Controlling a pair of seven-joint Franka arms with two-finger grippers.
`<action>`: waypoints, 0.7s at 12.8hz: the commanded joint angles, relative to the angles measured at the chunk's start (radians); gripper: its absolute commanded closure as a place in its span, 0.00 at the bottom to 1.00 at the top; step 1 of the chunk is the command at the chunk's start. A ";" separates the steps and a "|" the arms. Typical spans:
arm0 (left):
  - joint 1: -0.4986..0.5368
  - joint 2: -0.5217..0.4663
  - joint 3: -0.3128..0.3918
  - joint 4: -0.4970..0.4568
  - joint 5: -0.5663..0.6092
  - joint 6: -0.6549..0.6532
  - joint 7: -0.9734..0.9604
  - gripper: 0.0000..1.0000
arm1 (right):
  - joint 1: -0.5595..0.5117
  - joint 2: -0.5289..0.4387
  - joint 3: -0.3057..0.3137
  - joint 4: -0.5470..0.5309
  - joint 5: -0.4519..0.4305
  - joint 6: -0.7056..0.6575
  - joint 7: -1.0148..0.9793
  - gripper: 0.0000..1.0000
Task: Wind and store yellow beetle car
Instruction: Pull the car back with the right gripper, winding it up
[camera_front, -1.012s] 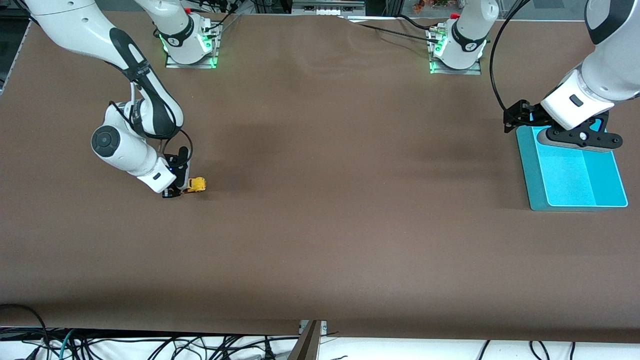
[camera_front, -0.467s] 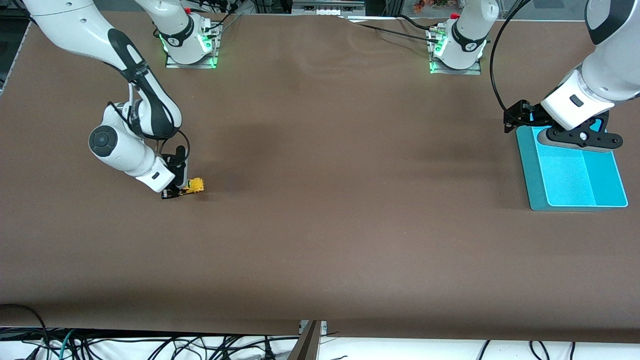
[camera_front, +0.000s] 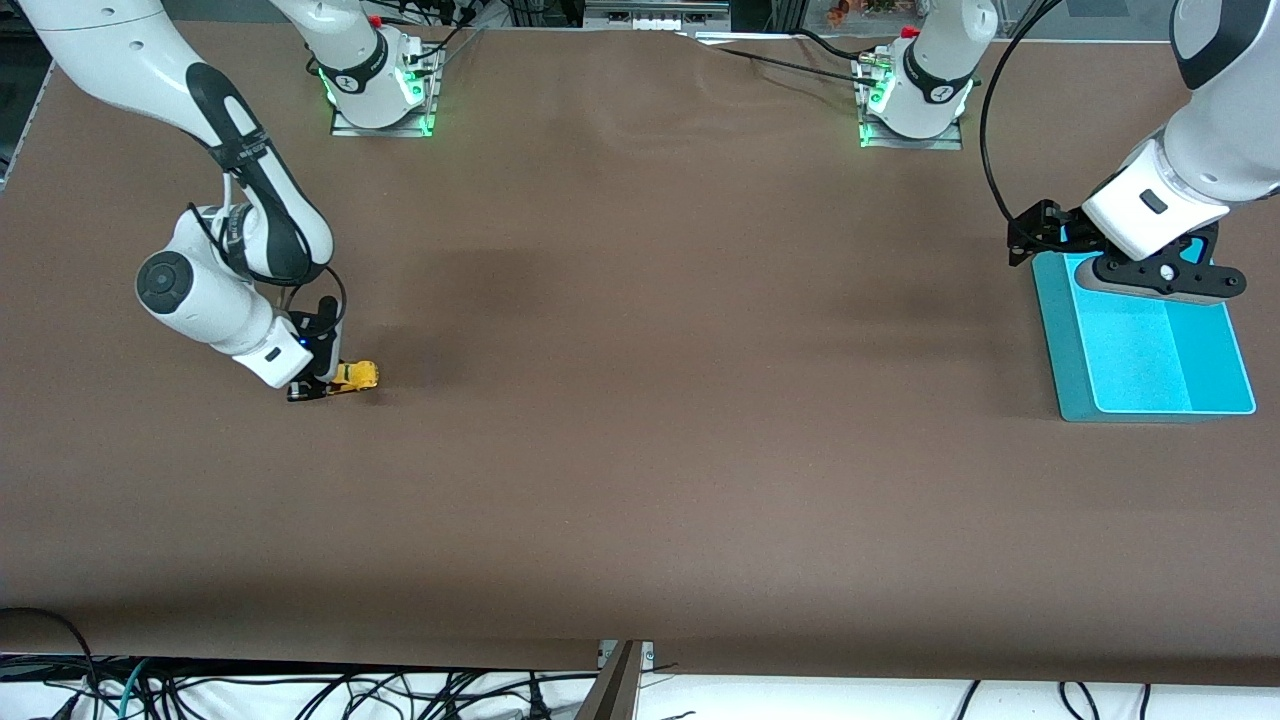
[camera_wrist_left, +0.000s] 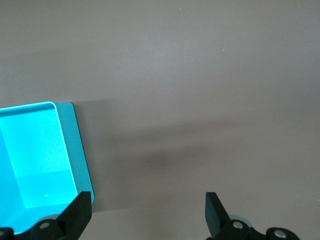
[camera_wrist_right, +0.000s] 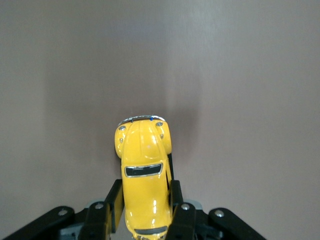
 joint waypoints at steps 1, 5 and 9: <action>0.008 0.011 -0.003 0.029 -0.024 -0.025 0.004 0.00 | -0.092 0.060 0.003 0.027 0.002 0.012 -0.120 0.82; 0.008 0.011 -0.003 0.029 -0.024 -0.027 0.006 0.00 | -0.160 0.063 0.002 0.033 0.005 0.006 -0.183 0.81; 0.008 0.011 -0.003 0.029 -0.024 -0.027 0.004 0.00 | -0.210 0.065 -0.001 0.038 0.003 0.001 -0.212 0.81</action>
